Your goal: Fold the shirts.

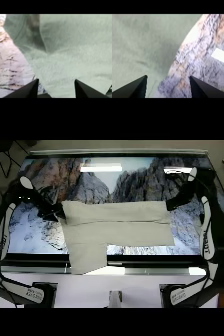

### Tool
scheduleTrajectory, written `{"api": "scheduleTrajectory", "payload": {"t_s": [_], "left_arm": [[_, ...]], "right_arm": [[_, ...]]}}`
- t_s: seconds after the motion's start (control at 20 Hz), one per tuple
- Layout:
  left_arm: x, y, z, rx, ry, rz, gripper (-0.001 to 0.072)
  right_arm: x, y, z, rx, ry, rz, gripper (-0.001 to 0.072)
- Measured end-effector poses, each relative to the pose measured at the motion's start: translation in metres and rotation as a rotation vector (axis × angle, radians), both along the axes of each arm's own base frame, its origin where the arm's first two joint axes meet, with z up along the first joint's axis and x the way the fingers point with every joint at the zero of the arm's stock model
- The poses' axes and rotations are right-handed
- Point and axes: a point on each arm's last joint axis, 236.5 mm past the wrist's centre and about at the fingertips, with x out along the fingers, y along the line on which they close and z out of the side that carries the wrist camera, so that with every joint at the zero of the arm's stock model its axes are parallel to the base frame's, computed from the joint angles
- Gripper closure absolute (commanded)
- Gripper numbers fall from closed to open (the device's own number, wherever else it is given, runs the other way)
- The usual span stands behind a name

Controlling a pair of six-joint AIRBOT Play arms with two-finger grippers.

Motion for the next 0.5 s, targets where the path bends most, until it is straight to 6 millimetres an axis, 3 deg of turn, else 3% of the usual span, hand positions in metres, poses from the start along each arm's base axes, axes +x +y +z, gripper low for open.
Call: {"api": "scheduleTrajectory", "payload": {"t_s": [0.1, 0.2, 0.35, 0.5], "left_arm": [[-0.025, 0.01, 0.007, -0.006, 0.03, 0.018, 0.0211], [-0.062, 0.008, -0.001, -0.025, 0.084, 0.032, 0.0212], [-0.117, -0.013, -0.025, -0.107, 0.143, 0.071, 0.0212], [-0.156, -0.037, -0.048, -0.19, 0.175, 0.125, 0.0219]], "right_arm": [[-0.026, -0.025, 0.014, 0.022, 0.044, -0.07, 0.0173], [-0.048, -0.042, 0.023, 0.048, 0.068, -0.124, 0.0173], [-0.066, -0.052, 0.029, 0.087, 0.077, -0.172, 0.0173], [-0.074, -0.049, 0.032, 0.12, 0.082, -0.182, 0.0173]]}}
